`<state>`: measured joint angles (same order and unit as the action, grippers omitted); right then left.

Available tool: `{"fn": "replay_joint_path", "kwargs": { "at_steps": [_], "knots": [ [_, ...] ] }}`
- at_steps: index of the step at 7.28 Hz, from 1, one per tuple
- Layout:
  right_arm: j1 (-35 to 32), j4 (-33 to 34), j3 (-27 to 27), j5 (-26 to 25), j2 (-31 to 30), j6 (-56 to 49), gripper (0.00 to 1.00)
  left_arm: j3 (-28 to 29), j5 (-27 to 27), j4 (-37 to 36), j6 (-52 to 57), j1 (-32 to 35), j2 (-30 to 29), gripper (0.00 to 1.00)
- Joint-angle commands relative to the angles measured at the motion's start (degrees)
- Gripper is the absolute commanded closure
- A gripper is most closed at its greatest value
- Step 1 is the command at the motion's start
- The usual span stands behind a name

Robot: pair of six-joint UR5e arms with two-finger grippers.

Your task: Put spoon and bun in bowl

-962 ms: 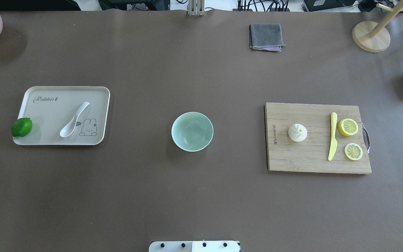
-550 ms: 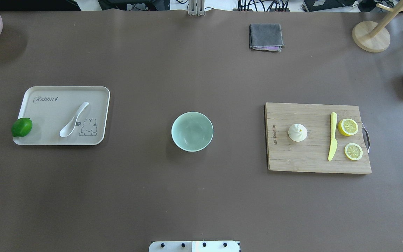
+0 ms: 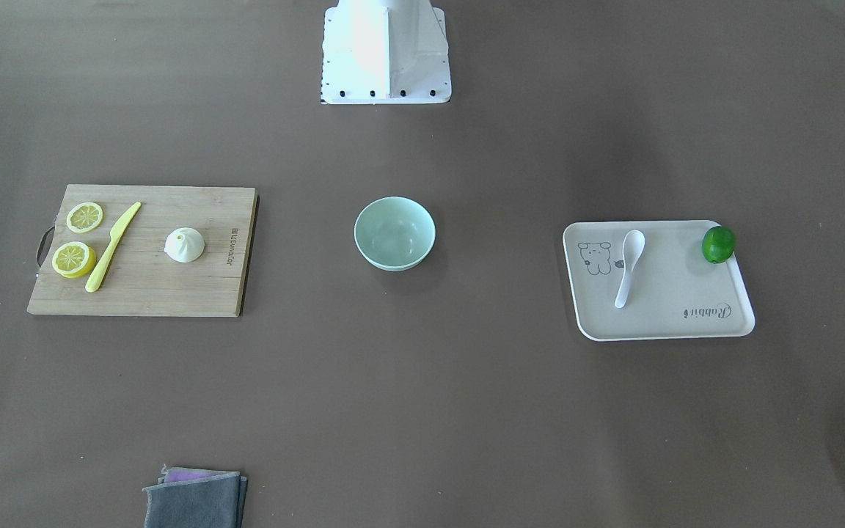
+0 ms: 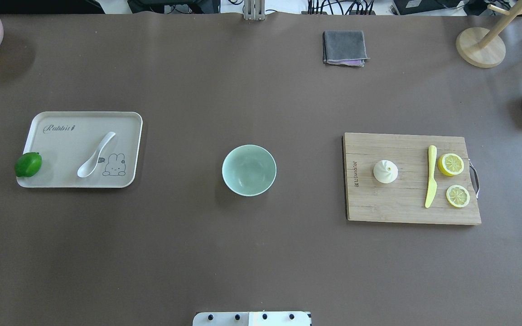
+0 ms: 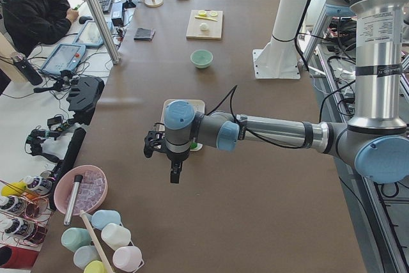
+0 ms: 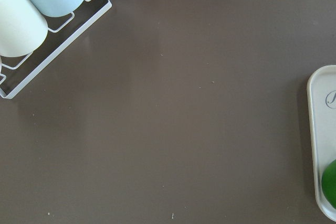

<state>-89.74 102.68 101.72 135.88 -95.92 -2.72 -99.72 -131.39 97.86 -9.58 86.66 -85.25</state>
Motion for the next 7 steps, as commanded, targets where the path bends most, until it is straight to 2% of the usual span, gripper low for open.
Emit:
{"fn": "replay_joint_path", "kwargs": {
  "at_steps": [1,7],
  "knots": [
    [0.0,0.0,0.1,-0.1,0.0,0.0,0.0,0.1,0.2,0.1,0.0,0.0,0.0,0.02],
    [0.0,0.1,0.1,0.1,0.6,0.1,0.0,0.1,0.0,0.2,-0.1,-0.2,-0.3,0.02]
  ]
}}
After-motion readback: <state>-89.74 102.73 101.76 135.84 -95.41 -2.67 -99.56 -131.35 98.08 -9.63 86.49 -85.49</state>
